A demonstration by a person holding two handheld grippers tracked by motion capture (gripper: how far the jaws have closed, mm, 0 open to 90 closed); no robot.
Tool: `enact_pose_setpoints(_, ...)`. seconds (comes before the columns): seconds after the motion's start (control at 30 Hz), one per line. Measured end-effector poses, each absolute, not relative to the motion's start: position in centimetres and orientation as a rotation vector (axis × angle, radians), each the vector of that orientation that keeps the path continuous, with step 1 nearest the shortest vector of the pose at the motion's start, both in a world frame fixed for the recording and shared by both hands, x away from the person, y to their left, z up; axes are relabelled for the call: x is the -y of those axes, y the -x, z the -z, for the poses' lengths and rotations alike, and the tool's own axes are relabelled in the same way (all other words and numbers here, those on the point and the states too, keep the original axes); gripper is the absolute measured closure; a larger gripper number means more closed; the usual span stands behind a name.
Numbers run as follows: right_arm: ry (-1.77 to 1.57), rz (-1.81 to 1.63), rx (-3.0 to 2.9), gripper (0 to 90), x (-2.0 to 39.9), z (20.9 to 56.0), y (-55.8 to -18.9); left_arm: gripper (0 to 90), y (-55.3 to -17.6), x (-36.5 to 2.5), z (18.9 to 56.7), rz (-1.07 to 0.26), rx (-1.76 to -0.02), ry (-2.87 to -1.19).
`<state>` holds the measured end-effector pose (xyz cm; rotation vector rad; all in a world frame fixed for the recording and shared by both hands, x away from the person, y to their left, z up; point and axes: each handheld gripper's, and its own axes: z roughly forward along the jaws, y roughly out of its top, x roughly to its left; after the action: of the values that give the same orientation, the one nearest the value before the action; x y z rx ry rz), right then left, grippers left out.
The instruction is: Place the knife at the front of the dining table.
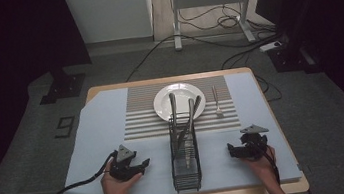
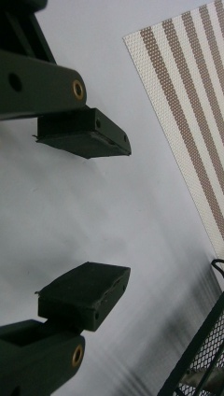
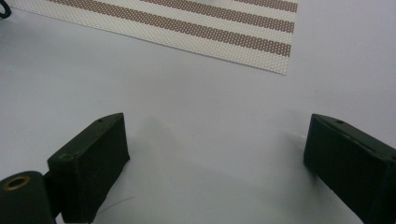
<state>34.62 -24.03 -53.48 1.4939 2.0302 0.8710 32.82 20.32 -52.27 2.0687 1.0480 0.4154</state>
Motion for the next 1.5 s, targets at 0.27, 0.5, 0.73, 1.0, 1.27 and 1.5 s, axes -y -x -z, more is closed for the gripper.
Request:
enact_pose_setpoints(0.27,-1.494,-0.88,-2.032,6.8,24.1,53.5,-34.6,36.1,-33.0,-20.6,51.9,-0.41,-1.04,-2.049)
enact_pose_setpoints(0.5,-1.491,-0.877,-2.032,6.7,24.1,53.5,-34.6,36.1,-32.5,-21.3,49.9,-0.432,-1.024,-1.961)
enact_pose_setpoints(0.73,-1.492,-0.877,-2.032,6.7,24.1,53.5,-34.6,35.7,-33.1,-21.8,48.7,-0.373,-1.012,-1.903)
enact_pose_setpoints(1.0,-1.492,-0.877,-2.033,6.6,24.1,53.5,-34.6,36.0,-33.7,-21.4,45.2,-0.352,-0.92,-1.844)
enact_pose_setpoints(1.27,-1.492,-0.878,-2.033,6.6,24.1,53.5,-34.6,36.1,-34.7,-20.8,43.0,-0.316,-0.896,-1.82)
enact_pose_setpoints(1.5,-1.492,-0.877,-2.033,6.6,24.1,53.5,-34.6,36.9,-35.3,-19.8,42.0,-0.318,-0.872,-1.831)
